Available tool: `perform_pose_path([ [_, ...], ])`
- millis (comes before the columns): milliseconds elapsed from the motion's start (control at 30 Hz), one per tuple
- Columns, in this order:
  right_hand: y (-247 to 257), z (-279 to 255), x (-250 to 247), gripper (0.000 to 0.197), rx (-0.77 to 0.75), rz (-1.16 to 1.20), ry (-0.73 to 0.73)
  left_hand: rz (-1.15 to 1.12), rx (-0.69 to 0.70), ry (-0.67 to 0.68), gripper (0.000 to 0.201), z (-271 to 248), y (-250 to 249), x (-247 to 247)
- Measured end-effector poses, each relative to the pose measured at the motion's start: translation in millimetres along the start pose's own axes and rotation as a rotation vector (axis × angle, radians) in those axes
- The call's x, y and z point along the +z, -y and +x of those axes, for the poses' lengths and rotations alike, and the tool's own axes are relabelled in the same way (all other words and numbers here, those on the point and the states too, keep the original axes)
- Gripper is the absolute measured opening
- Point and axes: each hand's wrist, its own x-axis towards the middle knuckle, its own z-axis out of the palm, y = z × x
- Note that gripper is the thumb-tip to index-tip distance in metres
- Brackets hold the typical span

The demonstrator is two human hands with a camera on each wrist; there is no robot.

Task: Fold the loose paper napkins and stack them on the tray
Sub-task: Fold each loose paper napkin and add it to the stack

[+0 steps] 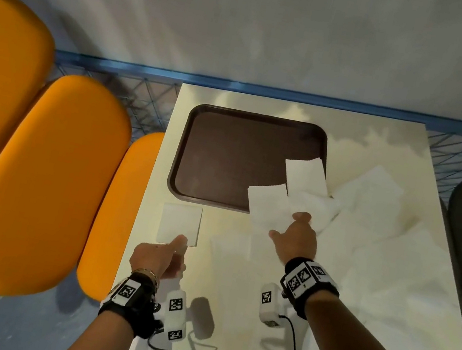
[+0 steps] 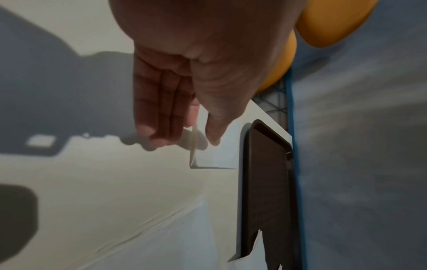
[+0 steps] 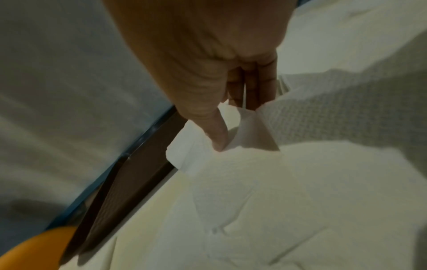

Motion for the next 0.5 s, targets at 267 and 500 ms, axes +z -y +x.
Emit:
perform_pose_path([
  [267, -5.1, -11.5, -43.9, 0.026, -0.127, 0.397, 0.237, 0.130, 0.337, 0.106, 0.020, -49.4, 0.7, 7.6],
  [500, -1.7, -77.4, -114.1, 0.046, -0.361, 0.590, 0.450, -0.254, 0.525, 0.673, 0.069, -137.6, -44.2, 38.3],
])
